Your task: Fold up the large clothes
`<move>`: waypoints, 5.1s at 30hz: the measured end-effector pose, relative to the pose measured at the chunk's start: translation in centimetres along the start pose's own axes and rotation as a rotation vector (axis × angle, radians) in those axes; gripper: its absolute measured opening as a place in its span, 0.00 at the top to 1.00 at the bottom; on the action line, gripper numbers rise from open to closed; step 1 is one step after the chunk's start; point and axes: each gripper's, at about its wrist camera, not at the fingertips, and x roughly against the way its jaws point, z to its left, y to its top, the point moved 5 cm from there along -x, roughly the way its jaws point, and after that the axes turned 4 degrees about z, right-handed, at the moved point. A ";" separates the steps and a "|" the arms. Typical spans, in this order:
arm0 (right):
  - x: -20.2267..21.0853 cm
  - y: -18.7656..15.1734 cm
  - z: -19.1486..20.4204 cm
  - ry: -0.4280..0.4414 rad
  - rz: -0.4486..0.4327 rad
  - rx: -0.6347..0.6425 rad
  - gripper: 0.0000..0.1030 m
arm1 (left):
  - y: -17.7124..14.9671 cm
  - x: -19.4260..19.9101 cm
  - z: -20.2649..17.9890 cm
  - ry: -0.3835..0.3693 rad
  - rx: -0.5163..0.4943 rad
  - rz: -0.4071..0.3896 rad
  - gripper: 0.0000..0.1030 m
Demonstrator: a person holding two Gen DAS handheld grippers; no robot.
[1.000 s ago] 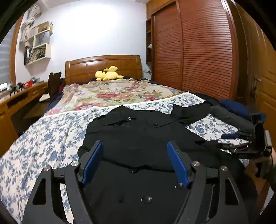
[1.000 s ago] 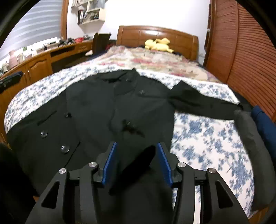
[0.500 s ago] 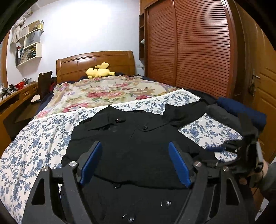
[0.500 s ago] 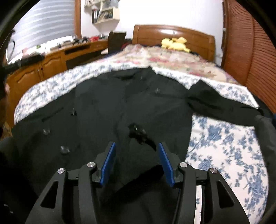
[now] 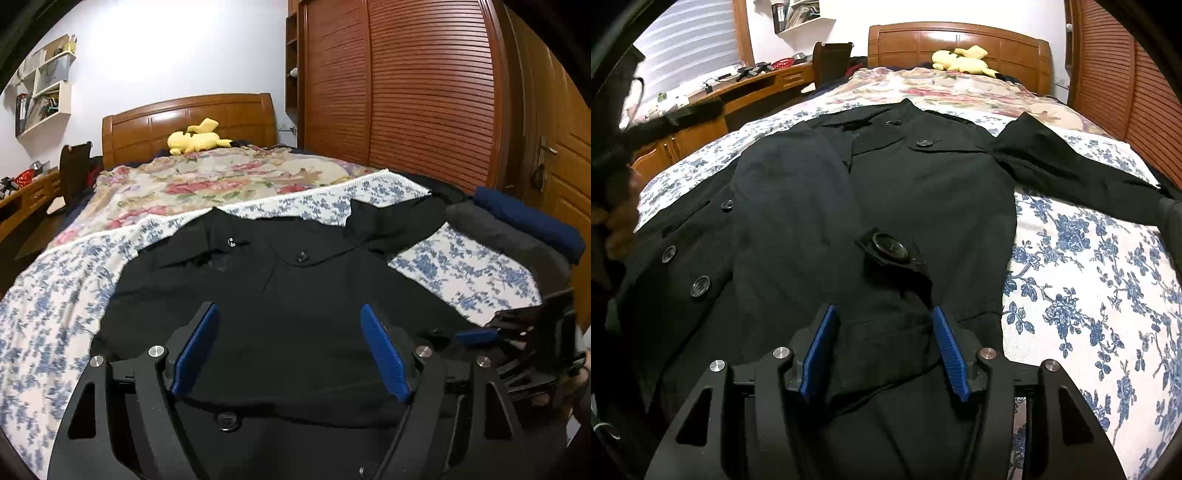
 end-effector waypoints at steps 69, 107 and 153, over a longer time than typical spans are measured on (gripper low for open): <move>-8.1 16.0 -17.5 -0.224 -0.055 -0.214 0.98 | -3.4 -4.3 1.1 -0.021 0.032 0.058 0.23; -3.6 14.7 -12.4 -0.302 -0.013 -0.109 0.44 | -3.3 -4.2 1.0 -0.020 0.033 0.059 0.23; -3.9 14.4 -10.6 -0.360 0.021 -0.042 0.92 | -3.8 0.1 3.4 -0.007 0.071 0.025 0.23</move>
